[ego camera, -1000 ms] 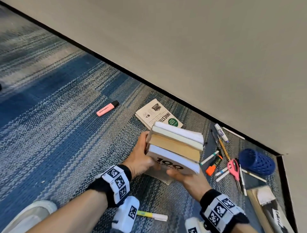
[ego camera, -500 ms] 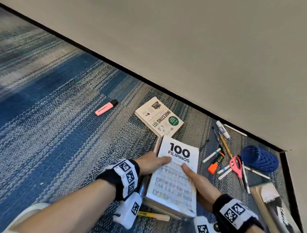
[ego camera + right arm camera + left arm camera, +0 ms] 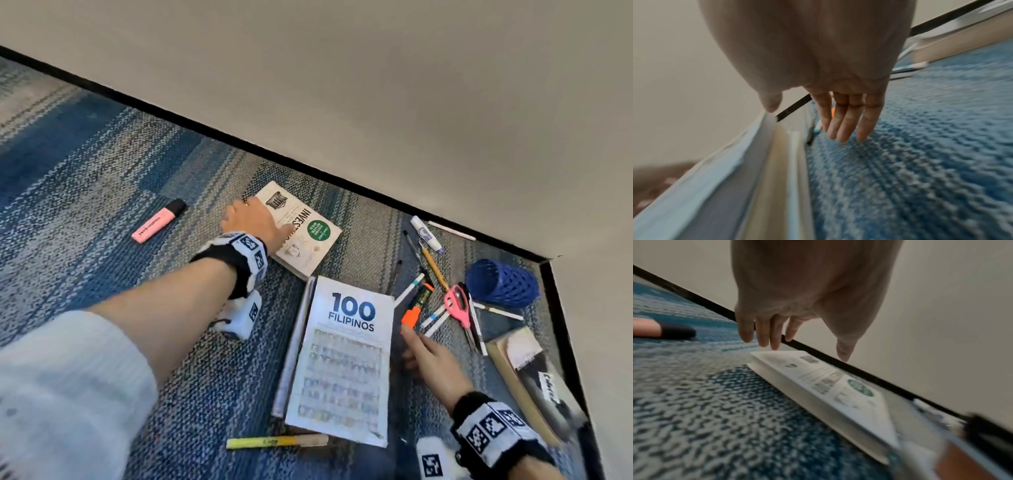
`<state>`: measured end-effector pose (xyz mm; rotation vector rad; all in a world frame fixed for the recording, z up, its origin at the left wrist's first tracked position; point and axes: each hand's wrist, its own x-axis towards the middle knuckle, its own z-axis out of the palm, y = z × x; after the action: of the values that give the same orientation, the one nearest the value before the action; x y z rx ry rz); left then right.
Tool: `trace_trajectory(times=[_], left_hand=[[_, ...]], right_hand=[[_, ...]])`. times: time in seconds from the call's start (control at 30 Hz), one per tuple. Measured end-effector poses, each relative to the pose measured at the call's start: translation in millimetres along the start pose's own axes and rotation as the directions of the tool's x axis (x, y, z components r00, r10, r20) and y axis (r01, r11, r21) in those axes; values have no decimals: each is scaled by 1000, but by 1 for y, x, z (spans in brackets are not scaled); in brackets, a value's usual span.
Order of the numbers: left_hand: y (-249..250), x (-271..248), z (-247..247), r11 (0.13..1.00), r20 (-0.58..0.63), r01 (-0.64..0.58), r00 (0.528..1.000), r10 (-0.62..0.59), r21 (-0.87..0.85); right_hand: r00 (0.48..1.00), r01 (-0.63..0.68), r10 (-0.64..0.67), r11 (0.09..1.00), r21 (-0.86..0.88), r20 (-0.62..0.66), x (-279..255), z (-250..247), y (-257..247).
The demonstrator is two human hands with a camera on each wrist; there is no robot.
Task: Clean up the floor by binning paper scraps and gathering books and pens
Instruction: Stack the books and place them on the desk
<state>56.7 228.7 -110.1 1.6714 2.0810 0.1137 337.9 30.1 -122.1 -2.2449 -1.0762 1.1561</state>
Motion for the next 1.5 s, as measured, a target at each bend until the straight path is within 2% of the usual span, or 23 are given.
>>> trace_trajectory(times=[0.07,0.2,0.27,0.33,0.43,0.5,0.57,0.6,0.63,0.67,0.7,0.77,0.83,0.87,0.93,1.03,1.1,1.17,1.23,1.3,1.37,1.43,1.5], left_hand=[[-9,19,-1,998,43,52,998,-54,47],[-12,32,6,992,95,75,992,-84,98],[-8,34,4,993,149,105,982,-113,60],[-6,37,7,988,230,119,969,-94,-97],[-4,37,15,939,346,178,936,-69,-295],[2,28,20,909,352,207,933,-72,-362],[9,22,25,881,313,212,946,-77,-423],[11,22,27,852,327,224,943,-66,-474],[15,22,29,799,344,244,938,-49,-550],[17,24,32,769,356,252,934,-35,-588],[18,26,35,769,357,245,934,-23,-591],[24,24,42,852,317,168,948,-3,-496],[28,20,49,954,225,33,974,37,-297],[29,18,53,985,193,-37,979,70,-168],[33,10,55,990,196,-131,973,119,49],[38,14,50,984,263,-166,954,143,68],[41,17,46,990,310,-141,940,140,-22],[43,14,44,982,362,-71,923,131,-176],[45,16,44,956,414,5,902,123,-295],[45,18,42,938,489,59,863,124,-343],[46,24,39,910,535,108,834,136,-400],[47,32,36,880,527,129,836,152,-458],[50,41,28,846,497,136,852,166,-515]], right_hand=[[1000,-15,14,999,-29,-23,0,-9,17],[997,-53,35,960,-275,-69,-9,-27,55],[983,-112,55,936,-333,-176,-7,-37,76],[941,-212,101,920,-330,-322,-3,-50,91],[822,-432,269,869,-242,-502,8,-74,102],[686,-565,361,812,-148,-632,10,-90,105],[529,-604,414,797,15,-741,7,-103,104],[466,-594,439,799,95,-768,7,-108,105],[430,-589,477,792,163,-766,4,-117,107],[446,-590,528,780,206,-723,6,-123,115],[487,-607,566,767,208,-665,8,-130,122],[606,-597,627,765,241,-489,6,-138,130],[675,-534,600,799,278,-428,10,-147,140],[684,-491,583,813,314,-439,9,-147,142],[713,-423,557,826,372,-427,10,-147,156],[741,-345,605,715,608,-291,30,-150,209],[717,-277,628,656,702,-303,46,-152,240],[666,-242,666,620,747,-337,32,-144,201],[597,-198,664,665,720,-449,23,-136,160],[549,-87,612,719,690,-569,16,-135,128],[457,-86,534,823,562,-712,10,-138,98],[392,-13,434,884,467,-811,-1,-143,60],[375,134,334,904,407,-865,-12,-148,22]])
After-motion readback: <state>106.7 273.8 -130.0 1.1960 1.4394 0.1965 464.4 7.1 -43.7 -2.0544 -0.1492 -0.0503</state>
